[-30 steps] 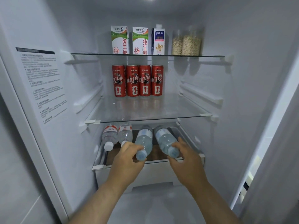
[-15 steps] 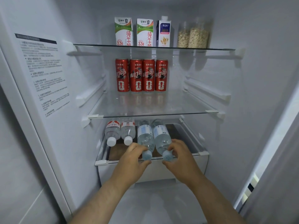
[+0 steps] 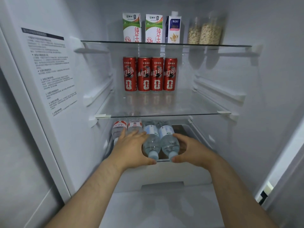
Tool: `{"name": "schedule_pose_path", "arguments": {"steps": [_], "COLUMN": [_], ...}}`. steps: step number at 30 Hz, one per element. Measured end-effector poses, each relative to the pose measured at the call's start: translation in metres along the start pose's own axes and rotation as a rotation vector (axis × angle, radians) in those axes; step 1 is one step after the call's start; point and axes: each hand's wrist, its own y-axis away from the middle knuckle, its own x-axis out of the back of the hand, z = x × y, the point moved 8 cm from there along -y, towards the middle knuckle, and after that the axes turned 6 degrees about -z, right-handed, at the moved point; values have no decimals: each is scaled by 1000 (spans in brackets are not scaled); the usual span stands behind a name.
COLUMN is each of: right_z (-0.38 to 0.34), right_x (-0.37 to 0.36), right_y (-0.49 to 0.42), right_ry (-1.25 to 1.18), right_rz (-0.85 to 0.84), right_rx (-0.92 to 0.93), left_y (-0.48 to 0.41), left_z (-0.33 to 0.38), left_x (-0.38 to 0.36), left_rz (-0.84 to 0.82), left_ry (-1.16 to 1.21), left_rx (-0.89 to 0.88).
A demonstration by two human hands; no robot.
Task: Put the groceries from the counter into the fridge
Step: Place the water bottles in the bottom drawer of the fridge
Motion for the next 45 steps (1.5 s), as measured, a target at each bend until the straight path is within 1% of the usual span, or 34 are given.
{"name": "schedule_pose_path", "arguments": {"steps": [4, 13, 21, 27, 45], "right_z": [-2, -2, -5, -7, -9], "right_x": [5, 13, 20, 23, 29], "right_y": [-10, -35, -50, -59, -81], "right_ry": [49, 37, 51, 70, 81], "right_rz": [3, -6, -12, -1, 2], "right_rx": [-10, -40, -22, -18, -42], "left_y": [-5, -28, -44, -52, -75], "left_z": [0, -11, -19, -21, -30], "left_x": [0, 0, -4, -4, -6], "left_rz": [-23, -86, -88, -61, -71], "left_ry": [1, 34, 46, 101, 111], "left_rx": [10, 82, 109, 98, 132]}}
